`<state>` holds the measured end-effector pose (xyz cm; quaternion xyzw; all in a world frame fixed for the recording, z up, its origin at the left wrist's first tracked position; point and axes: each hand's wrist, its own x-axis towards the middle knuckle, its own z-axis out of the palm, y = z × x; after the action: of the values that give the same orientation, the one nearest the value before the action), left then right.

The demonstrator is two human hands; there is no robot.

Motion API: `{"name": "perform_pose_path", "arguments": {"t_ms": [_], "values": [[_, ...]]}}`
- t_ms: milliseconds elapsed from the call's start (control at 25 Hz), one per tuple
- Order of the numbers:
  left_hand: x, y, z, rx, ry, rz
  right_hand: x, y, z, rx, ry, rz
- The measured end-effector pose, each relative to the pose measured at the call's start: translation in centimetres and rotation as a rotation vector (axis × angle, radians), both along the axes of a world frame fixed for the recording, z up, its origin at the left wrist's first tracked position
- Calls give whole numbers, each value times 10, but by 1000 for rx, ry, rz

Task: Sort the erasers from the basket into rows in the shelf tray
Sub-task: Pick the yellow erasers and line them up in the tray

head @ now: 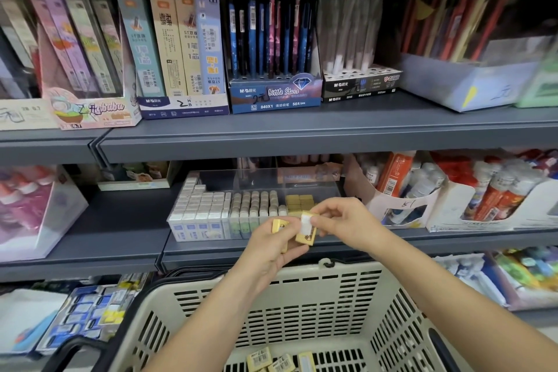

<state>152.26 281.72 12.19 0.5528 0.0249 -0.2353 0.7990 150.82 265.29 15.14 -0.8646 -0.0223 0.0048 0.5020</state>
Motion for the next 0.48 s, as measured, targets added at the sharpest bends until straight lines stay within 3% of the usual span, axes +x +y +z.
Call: {"name": "perform_pose_path", "arguments": {"t_ms": [240,480], "values": [[-8,6,1,23,48,-46,-13,2,0,124,82,-33],[-11,6,-6,-19,44,-85,-17,1,2,146,46,-36]]}}
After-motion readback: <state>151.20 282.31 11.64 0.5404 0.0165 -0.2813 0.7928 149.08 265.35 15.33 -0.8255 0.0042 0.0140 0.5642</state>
